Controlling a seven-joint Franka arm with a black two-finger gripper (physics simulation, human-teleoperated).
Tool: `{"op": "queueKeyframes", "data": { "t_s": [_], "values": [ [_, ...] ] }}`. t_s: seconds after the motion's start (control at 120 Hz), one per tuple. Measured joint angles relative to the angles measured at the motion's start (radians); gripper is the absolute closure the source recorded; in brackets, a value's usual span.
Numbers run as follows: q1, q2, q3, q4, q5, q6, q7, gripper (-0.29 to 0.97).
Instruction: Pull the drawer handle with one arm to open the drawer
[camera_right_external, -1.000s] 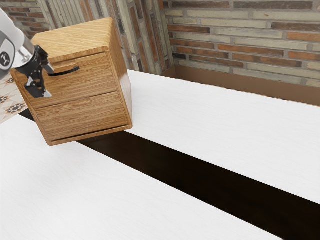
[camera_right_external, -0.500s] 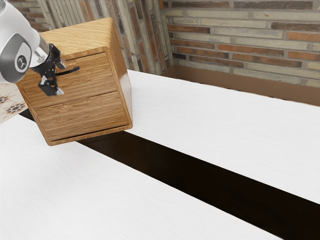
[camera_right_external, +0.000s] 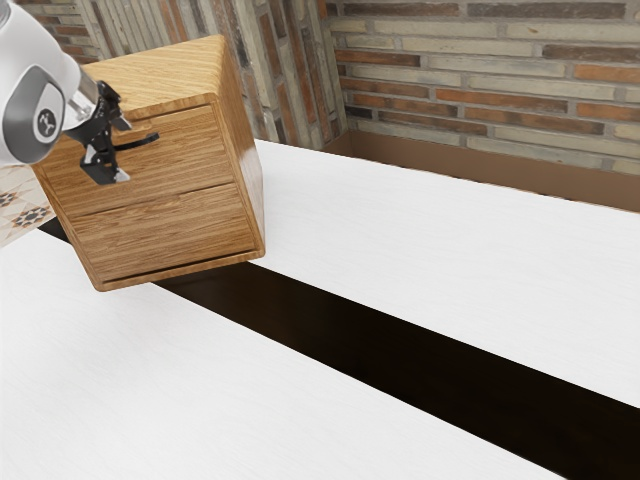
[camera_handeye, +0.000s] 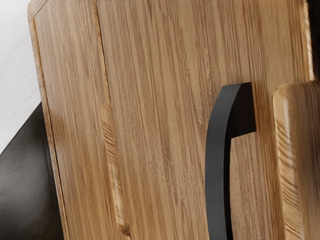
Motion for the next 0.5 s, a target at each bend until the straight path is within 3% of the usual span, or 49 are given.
{"op": "queueKeyframes", "data": {
  "t_s": [0.333,0.5],
  "values": [
    [-0.002,0.022,0.004,0.004,-0.002,0.023,0.001,0.01],
    [0.0,0.021,0.006,0.003,-0.005,0.027,0.001,0.27]
  ]
}}
